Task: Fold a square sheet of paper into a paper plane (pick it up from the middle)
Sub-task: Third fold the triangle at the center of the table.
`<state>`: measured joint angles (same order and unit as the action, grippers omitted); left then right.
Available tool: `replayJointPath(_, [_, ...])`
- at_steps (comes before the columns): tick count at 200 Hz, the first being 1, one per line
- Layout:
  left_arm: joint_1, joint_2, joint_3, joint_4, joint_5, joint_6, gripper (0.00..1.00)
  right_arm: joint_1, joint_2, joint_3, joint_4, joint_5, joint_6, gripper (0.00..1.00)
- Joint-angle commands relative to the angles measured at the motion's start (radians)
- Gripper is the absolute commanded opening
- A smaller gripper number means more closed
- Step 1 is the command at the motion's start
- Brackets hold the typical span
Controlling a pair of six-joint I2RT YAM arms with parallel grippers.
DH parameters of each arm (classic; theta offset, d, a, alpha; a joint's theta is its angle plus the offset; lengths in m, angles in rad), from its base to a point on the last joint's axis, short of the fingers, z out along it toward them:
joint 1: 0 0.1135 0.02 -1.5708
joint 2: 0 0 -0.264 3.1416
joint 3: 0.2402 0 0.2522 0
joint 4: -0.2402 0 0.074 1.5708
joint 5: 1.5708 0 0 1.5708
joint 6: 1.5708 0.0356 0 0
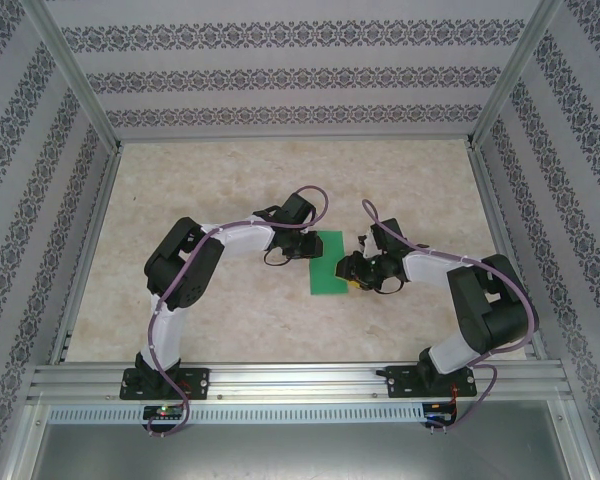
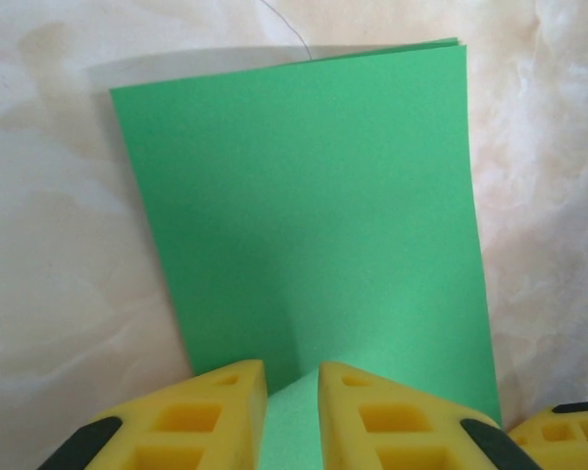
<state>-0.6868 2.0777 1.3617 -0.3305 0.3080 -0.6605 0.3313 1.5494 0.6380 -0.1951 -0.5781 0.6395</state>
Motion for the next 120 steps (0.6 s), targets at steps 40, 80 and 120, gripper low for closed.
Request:
replayJointPath(40, [0.003,0.013,-0.01,-0.034,0.04,0.064,0.25,-0.014,0.002,0.023,0.131,-0.036,0.068,0.4])
replayJointPath(80, [0.001,0.001,-0.012,-0.036,0.048,0.097,0.25,-0.022,0.077,0.077,0.143,-0.037,0.062,0.38])
replayJointPath(120, [0.001,-0.029,-0.019,-0.038,0.046,0.138,0.25,-0.039,0.136,0.118,0.126,-0.05,0.028,0.31])
